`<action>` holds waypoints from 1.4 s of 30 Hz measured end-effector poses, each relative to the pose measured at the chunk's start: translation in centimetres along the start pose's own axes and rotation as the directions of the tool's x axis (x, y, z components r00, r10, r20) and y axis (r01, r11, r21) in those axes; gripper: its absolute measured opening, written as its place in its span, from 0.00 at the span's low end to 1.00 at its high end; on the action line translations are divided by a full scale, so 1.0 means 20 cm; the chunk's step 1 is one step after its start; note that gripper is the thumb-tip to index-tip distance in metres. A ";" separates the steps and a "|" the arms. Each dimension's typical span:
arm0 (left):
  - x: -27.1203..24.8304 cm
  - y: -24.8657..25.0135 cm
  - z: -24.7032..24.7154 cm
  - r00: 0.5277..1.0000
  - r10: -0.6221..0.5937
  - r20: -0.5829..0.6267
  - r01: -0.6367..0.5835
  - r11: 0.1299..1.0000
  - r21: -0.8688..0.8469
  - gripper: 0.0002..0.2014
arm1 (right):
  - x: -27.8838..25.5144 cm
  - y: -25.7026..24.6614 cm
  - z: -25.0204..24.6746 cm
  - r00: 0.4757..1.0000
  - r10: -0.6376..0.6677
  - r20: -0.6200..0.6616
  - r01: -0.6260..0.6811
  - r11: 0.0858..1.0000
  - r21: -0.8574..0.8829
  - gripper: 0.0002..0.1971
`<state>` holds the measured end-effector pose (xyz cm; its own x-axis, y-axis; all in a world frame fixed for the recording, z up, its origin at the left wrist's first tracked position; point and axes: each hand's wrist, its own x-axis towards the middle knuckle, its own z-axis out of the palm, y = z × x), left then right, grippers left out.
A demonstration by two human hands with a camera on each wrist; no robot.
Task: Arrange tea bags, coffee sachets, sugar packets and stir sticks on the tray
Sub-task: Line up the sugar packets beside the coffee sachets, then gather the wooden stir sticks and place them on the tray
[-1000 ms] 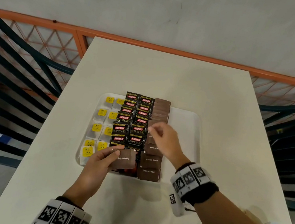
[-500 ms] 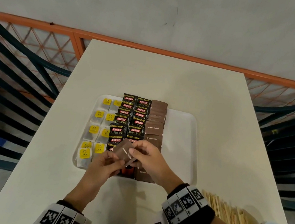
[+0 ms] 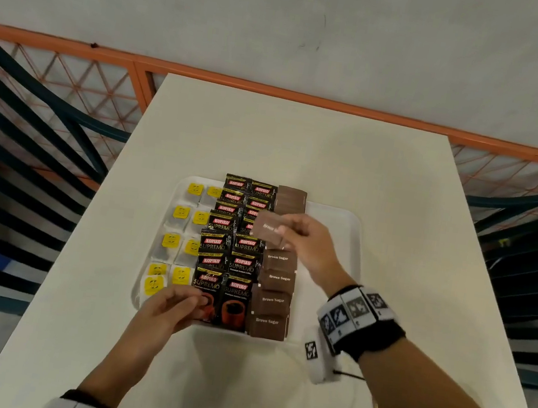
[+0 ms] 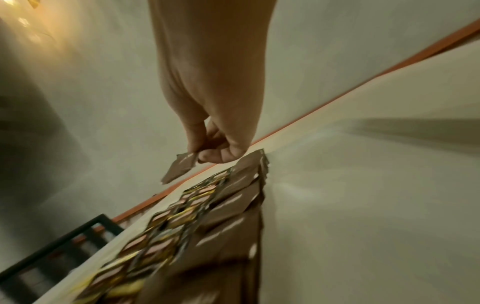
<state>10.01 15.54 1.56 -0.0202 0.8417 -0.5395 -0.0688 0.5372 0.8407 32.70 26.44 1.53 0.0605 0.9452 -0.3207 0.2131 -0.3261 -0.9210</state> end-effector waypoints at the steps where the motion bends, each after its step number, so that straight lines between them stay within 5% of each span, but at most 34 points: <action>1: -0.01 -0.01 -0.05 1.000 0.009 -0.019 -0.009 1.000 0.019 0.07 | 0.05 0.00 -0.03 0.999 0.001 -0.049 -0.001 1.000 0.001 0.11; 8: -0.16 -0.09 -0.42 0.971 -0.052 -0.232 0.058 0.998 0.020 0.07 | 0.28 0.09 -0.10 0.985 -0.002 -0.172 -0.042 0.967 -0.252 0.13; 12: -0.22 -0.11 -0.49 0.968 -0.063 -0.244 0.076 0.996 0.047 0.07 | 0.26 0.11 -0.07 0.981 -0.059 -0.183 -0.017 0.921 -0.388 0.19; 16: -0.20 -0.11 -0.41 0.990 -0.015 -0.141 0.036 0.989 0.147 0.07 | 0.14 0.13 -0.06 0.975 -0.107 -0.193 -0.007 0.858 -0.514 0.17; 22: -0.12 -0.11 -0.18 0.983 0.047 0.179 -0.117 0.907 0.405 0.09 | -0.37 0.30 -0.09 0.948 -0.214 -0.235 0.050 0.830 -0.556 0.08; 27: -0.13 -0.10 0.09 0.888 0.065 0.454 -0.335 0.769 0.545 0.07 | -0.90 0.50 -0.14 0.931 -0.163 -0.327 -0.087 0.771 -0.631 0.09; 32: -0.21 -0.15 0.39 0.765 -0.020 0.643 -0.491 0.629 0.603 0.06 | -1.25 0.67 -0.25 0.815 -0.070 -0.575 -0.376 0.692 -0.617 0.18; 37: -0.27 -0.26 0.71 0.711 -0.142 0.689 -0.466 0.638 0.613 0.05 | -1.34 0.75 -0.36 0.756 0.016 -0.655 -0.508 0.645 -0.571 0.34; 42: -0.32 -0.37 0.96 0.763 -0.260 0.592 -0.255 0.720 0.645 0.07 | -1.34 0.77 -0.47 0.747 0.193 -0.637 -0.604 0.597 -0.528 0.52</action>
<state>29.86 7.25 -0.29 0.5931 0.5342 -0.6024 0.5993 0.2067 0.7734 43.45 -3.76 -2.05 0.7072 0.6507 -0.2767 0.6051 -0.7594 -0.2392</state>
